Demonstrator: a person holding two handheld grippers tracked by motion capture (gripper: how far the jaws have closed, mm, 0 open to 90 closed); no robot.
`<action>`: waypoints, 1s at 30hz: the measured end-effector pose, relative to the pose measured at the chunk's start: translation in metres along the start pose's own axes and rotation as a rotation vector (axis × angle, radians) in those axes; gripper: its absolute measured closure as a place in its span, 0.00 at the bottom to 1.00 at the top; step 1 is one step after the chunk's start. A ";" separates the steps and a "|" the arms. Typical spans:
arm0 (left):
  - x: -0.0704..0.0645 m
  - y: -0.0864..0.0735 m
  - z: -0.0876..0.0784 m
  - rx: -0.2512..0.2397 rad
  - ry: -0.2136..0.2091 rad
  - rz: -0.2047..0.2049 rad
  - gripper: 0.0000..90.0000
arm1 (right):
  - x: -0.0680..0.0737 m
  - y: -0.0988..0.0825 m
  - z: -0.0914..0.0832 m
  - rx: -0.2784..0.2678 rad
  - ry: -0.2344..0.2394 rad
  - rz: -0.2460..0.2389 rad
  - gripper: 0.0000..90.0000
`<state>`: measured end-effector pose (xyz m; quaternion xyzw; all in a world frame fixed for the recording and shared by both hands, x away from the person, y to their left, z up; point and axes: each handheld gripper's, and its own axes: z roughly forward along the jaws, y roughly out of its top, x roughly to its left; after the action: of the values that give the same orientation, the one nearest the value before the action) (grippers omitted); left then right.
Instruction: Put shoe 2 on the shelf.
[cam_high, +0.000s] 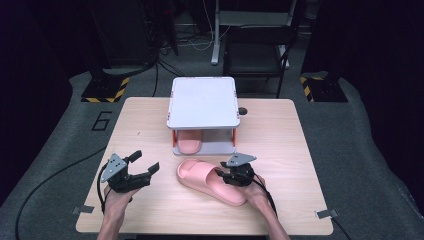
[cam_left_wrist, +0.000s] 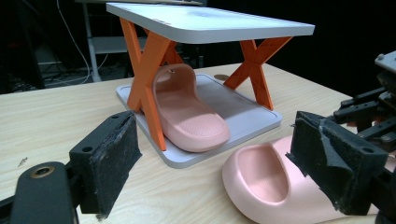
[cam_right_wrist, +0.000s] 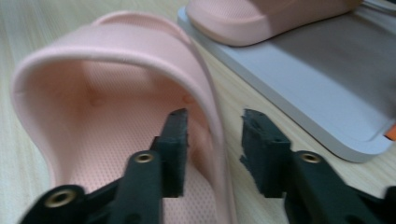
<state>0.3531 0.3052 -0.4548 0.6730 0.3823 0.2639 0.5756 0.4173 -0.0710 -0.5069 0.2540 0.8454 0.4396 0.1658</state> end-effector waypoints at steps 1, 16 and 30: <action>0.000 0.000 0.000 0.005 -0.004 0.000 0.17 | 0.002 0.000 0.002 0.009 -0.004 -0.006 0.78; -0.002 -0.002 0.004 0.008 -0.003 0.001 0.17 | 0.007 -0.001 -0.030 0.023 -0.095 0.024 0.94; -0.001 -0.002 0.005 0.014 -0.006 -0.001 0.17 | -0.016 0.016 -0.015 0.017 -0.441 0.320 0.94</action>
<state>0.3563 0.3018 -0.4578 0.6776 0.3829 0.2587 0.5721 0.4275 -0.0824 -0.4845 0.4754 0.7416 0.3871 0.2723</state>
